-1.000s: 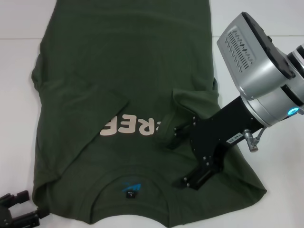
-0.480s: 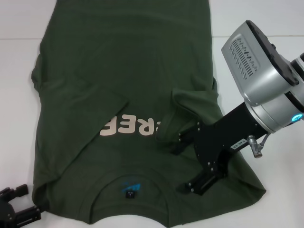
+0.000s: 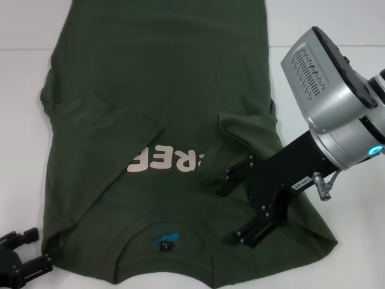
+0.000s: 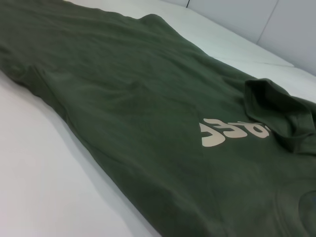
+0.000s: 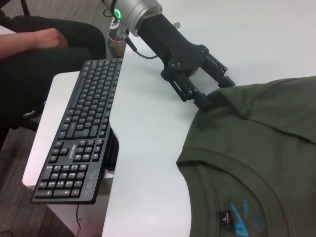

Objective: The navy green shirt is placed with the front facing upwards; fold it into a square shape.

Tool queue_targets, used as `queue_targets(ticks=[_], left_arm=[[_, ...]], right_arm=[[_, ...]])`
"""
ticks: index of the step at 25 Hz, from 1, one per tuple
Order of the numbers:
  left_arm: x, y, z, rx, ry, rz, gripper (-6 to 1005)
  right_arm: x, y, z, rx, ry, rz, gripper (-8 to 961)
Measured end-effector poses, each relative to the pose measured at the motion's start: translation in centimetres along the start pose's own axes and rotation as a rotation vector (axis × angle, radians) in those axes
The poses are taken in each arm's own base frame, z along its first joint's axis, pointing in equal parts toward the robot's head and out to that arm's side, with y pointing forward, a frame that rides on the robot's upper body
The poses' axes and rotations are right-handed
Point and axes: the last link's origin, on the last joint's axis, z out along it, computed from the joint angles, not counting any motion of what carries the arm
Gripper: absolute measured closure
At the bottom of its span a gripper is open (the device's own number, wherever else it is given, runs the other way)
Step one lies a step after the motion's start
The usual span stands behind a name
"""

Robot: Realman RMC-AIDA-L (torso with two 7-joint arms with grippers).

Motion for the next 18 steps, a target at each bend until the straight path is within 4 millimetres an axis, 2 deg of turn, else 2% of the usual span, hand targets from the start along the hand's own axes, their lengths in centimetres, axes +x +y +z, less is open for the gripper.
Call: queue_targets(ticks=[7, 12, 15, 18], left_arm=[[-0.29, 0.2, 0.03, 0.004, 0.01, 0.043, 213], [-0.28, 0.62, 0.1, -0.016, 0.026, 0.068, 460], [0.03, 0.84, 0.04, -0.013, 0.076, 0.095, 705], [0.27, 0.8, -0.02, -0.004, 0.105, 0.1, 766]], right_arm=[[-0.04, -0.02, 0.04, 0.001, -0.002, 0.011, 34], [-0.16, -0.06, 0.02, 0.003, -0.001, 0.016, 34], [-0.24, -0.09, 0.0, 0.004, -0.001, 0.019, 34], [-0.29, -0.1, -0.02, 0.006, -0.001, 0.017, 35]])
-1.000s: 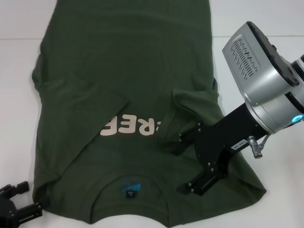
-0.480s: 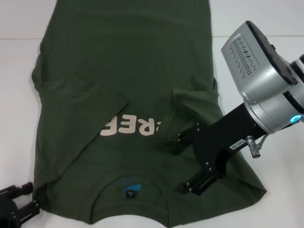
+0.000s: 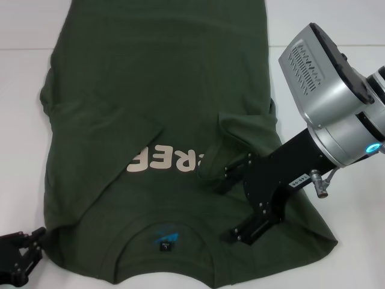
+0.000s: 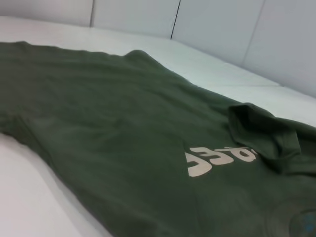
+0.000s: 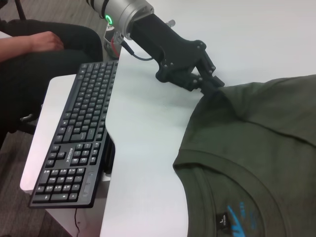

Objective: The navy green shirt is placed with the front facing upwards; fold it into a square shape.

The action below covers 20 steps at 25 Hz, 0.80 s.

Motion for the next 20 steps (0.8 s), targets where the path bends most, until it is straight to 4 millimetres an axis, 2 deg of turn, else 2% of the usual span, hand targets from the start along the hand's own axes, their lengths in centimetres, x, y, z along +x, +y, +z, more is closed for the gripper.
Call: queue_targets(ticks=[8, 20], left_arm=[[0.1, -0.27, 0.69, -0.001, -0.01, 0.008, 930], [0.25, -0.44, 0.96, -0.016, -0.037, -0.011, 918]], right_arm=[[-0.03, -0.02, -0.05, 0.003, -0.001, -0.001, 35], [-0.18, -0.27, -0.1, 0.017, -0.003, -0.009, 34]])
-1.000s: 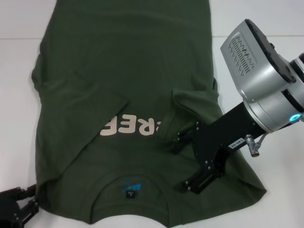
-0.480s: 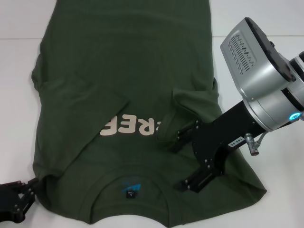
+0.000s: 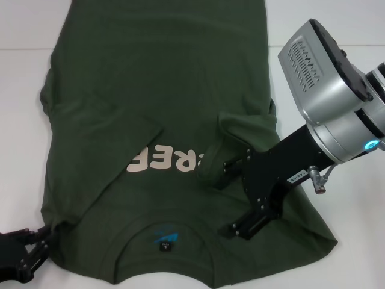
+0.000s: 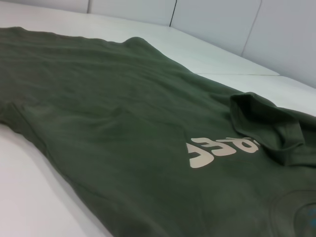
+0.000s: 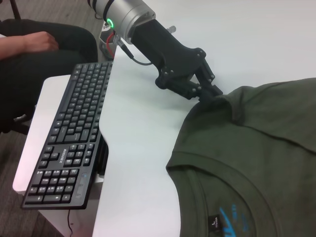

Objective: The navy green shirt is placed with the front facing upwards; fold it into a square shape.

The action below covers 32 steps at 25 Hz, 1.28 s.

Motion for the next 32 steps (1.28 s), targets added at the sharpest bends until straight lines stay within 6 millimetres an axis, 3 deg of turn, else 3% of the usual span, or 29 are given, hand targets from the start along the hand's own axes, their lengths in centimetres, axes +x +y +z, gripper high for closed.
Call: queue_targets(ticks=[4, 7, 23, 29, 32], left_arm=[[0.0, 0.0, 0.0, 0.0, 0.0, -0.006, 864], [0.0, -0.1, 0.0, 0.004, -0.002, -0.005, 619], [-0.4, -0.2, 0.5, 0.02, -0.025, 0.034, 327], [-0.4, 0.5, 0.7, -0.02, -0.011, 0.067, 335], [0.0, 0.7, 0.4, -0.033, 0.017, 0.07, 462]], right_arm=[[0.0, -0.1, 0.1, 0.003, -0.001, -0.001, 35], [0.0, -0.1, 0.1, 0.006, -0.002, -0.001, 35], [0.0, -0.2, 0.1, 0.008, -0.001, -0.001, 34], [0.1, -0.1, 0.1, 0.006, 0.003, 0.006, 33], [0.1, -0.1, 0.1, 0.005, 0.005, 0.006, 33]])
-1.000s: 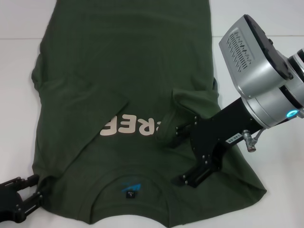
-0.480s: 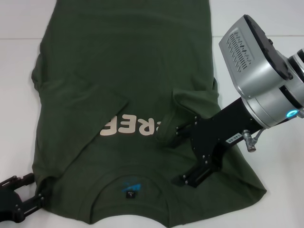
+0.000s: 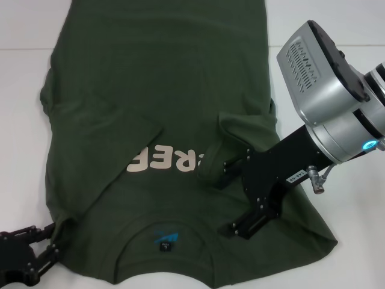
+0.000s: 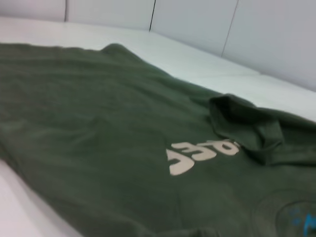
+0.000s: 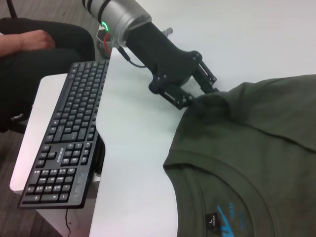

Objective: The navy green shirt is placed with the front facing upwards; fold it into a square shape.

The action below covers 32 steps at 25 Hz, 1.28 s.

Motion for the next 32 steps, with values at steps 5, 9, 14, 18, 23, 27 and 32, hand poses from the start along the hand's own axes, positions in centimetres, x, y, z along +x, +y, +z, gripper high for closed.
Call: queue_targets(ticks=[5, 9, 14, 18, 23, 27, 32], left_arm=[[0.0, 0.0, 0.0, 0.002, 0.0, 0.009, 687], [-0.1, 0.0, 0.1, -0.003, -0.005, 0.009, 823], [-0.2, 0.0, 0.1, 0.001, -0.009, 0.008, 927], [-0.3, 0.1, 0.2, 0.0, -0.008, 0.006, 974], [0.3, 0.1, 0.7, -0.012, 0.019, 0.0, 982], [1.2, 0.2, 0.8, -0.036, 0.059, 0.006, 982], [2.0, -0.1, 0.9, -0.045, 0.085, 0.027, 982]], right_arm=[[0.0, 0.0, 0.0, -0.001, 0.0, 0.001, 34], [0.0, 0.0, 0.0, -0.001, -0.003, 0.001, 37], [0.0, 0.0, 0.0, -0.001, -0.004, 0.001, 39], [0.0, 0.1, 0.0, 0.003, -0.005, 0.0, 38], [0.2, -0.2, -0.2, 0.026, -0.013, 0.02, 39], [0.7, -1.0, -1.5, 0.106, 0.029, 0.115, 39], [1.0, -2.1, -2.4, 0.212, 0.188, 0.302, 39]])
